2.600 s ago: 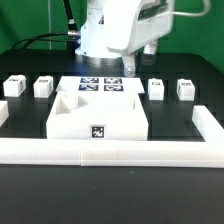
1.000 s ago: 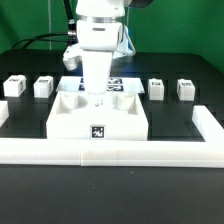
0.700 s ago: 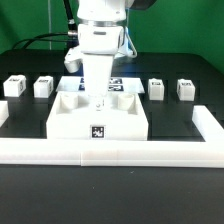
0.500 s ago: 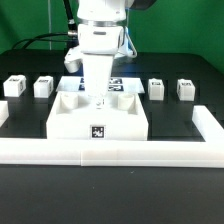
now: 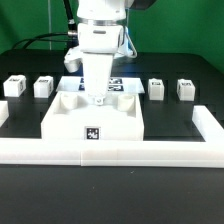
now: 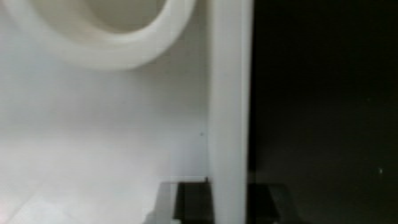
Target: Assemble square table
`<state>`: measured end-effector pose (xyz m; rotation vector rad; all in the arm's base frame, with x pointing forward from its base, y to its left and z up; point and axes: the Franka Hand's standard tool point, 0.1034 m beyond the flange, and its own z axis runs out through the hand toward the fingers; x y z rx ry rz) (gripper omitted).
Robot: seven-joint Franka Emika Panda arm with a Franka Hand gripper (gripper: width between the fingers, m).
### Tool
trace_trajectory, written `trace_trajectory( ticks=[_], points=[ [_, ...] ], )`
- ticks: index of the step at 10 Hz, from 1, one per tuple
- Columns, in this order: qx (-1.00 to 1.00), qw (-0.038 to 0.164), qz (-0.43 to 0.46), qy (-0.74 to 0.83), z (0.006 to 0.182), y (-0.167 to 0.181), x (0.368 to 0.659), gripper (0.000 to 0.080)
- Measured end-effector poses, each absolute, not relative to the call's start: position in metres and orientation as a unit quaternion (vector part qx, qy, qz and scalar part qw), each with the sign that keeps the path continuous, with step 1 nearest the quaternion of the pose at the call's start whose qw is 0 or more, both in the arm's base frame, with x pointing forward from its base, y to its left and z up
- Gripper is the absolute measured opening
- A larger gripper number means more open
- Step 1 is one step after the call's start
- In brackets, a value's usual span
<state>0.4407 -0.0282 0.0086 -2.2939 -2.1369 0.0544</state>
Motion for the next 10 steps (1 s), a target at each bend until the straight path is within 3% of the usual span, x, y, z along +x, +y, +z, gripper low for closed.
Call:
trace_trajectory(
  ticks=[8, 10],
  points=[
    [-0.731, 0.002, 0.016, -0.683, 0.009, -0.027, 0.443, 0.0055],
    [-0.718, 0.001, 0.004, -0.696, 0.01, -0.008, 0.462, 0.0055]
  ],
)
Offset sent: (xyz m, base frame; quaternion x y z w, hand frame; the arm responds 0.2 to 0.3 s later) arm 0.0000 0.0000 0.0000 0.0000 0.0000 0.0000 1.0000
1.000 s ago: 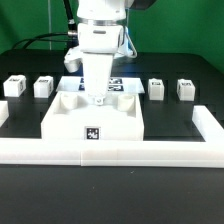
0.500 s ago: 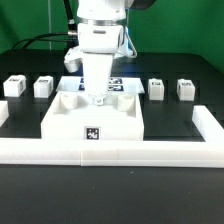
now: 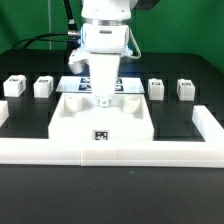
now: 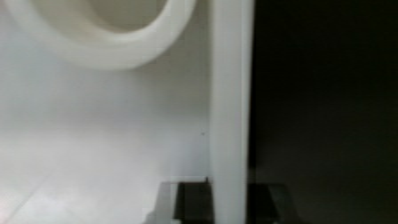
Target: Assemble square table
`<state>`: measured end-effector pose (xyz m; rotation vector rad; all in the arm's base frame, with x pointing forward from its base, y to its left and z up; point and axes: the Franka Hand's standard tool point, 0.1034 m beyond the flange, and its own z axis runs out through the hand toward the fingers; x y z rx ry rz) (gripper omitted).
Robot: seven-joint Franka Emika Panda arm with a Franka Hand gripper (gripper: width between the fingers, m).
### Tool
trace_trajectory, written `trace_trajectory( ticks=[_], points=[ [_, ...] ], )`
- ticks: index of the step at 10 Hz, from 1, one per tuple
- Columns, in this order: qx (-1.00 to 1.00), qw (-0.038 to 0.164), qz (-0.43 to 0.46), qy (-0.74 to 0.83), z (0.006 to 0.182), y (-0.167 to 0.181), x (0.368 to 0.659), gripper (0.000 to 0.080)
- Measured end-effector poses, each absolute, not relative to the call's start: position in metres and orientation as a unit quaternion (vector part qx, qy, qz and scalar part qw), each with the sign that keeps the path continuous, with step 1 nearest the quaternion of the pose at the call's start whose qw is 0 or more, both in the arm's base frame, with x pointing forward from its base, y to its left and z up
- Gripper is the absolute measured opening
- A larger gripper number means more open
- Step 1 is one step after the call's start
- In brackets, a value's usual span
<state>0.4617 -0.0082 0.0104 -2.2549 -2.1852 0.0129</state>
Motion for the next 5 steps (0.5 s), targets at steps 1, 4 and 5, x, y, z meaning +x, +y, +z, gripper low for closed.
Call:
trace_trajectory(
  ticks=[1, 4, 5],
  points=[
    [-0.72, 0.002, -0.002, -0.694, 0.011, 0.008, 0.471, 0.0055],
    [-0.728, 0.007, -0.022, -0.685, 0.008, 0.052, 0.49, 0.0055],
    [-0.728, 0.007, -0.024, -0.685, 0.009, 0.061, 0.491, 0.0055]
  ],
)
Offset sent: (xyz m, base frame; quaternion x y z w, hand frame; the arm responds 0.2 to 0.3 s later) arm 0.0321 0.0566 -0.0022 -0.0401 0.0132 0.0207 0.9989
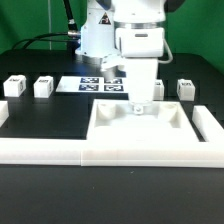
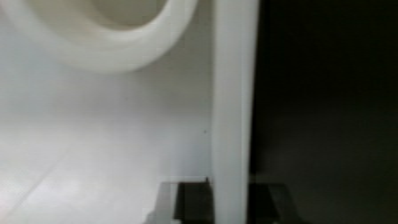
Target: Assemble square table
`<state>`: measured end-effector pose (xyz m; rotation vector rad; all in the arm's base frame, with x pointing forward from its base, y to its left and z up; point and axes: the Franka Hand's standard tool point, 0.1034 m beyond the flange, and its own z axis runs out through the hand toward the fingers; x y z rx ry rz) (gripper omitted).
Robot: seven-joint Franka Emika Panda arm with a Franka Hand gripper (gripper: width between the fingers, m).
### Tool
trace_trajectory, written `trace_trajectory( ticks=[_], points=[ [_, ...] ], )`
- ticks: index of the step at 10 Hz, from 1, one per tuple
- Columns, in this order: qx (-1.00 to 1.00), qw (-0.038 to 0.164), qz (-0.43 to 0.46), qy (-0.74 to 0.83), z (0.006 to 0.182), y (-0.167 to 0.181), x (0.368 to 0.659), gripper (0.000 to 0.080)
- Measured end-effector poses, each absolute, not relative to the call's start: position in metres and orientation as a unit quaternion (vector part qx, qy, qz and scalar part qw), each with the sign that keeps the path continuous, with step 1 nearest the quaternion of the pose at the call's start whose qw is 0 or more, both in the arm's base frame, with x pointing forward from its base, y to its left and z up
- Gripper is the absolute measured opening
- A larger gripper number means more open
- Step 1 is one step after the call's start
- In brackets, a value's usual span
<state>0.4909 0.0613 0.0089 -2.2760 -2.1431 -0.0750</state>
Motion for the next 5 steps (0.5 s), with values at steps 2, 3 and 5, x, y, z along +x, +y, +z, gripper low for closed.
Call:
trace_trajectory(
  ticks=[2, 3, 5],
  points=[
    [-0.732, 0.008, -0.024, -0.681, 0.0096, 0.0719, 0.4911, 0.0055],
    [-0.732, 0.008, -0.023, -0.681, 0.0091, 0.0719, 0.4912, 0.0055],
    [-0.723, 0.008, -0.023, -0.691, 0.0079, 0.0699, 0.4925, 0.0055]
  ],
)
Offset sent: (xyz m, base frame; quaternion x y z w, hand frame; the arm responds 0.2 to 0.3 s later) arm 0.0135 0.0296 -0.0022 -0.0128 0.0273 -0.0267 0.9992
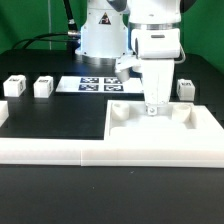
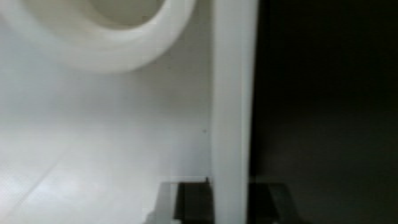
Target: Assemble square table
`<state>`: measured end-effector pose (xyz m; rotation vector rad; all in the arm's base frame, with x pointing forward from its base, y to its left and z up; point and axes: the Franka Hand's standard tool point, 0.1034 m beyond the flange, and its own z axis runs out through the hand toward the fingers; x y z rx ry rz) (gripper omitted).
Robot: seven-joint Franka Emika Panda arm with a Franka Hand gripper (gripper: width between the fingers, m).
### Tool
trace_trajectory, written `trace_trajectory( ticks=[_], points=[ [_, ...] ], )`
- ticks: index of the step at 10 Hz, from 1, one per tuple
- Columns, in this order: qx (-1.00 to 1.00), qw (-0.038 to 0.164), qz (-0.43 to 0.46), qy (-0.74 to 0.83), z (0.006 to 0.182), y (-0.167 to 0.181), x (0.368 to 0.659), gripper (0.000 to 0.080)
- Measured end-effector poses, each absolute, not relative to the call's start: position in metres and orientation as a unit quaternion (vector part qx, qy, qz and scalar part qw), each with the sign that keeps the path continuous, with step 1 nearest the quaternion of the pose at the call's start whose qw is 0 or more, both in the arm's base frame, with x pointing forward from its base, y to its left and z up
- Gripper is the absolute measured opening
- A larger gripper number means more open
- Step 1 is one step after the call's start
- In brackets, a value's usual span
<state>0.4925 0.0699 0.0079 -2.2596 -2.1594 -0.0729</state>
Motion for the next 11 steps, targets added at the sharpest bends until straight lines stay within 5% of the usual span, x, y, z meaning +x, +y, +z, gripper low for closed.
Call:
trace_trajectory(
  ticks=[5, 6, 7, 9, 11],
  points=[
    [-0.716, 0.007, -0.024, -0.698, 0.0076, 0.0659, 0.4935, 0.0058],
    [-0.716, 0.007, -0.024, -0.698, 0.0076, 0.0659, 0.4935, 0.0263],
    [-0.716, 0.007, -0.024, -0.698, 0.0076, 0.0658, 0.4935, 0.0263],
    [-0.716, 0.007, -0.024, -0.698, 0.0076, 0.0658, 0.4934, 0.0572],
    [-0.716, 0.007, -0.024, -0.698, 0.0075, 0.0658, 0.4934, 0.0634]
  ],
)
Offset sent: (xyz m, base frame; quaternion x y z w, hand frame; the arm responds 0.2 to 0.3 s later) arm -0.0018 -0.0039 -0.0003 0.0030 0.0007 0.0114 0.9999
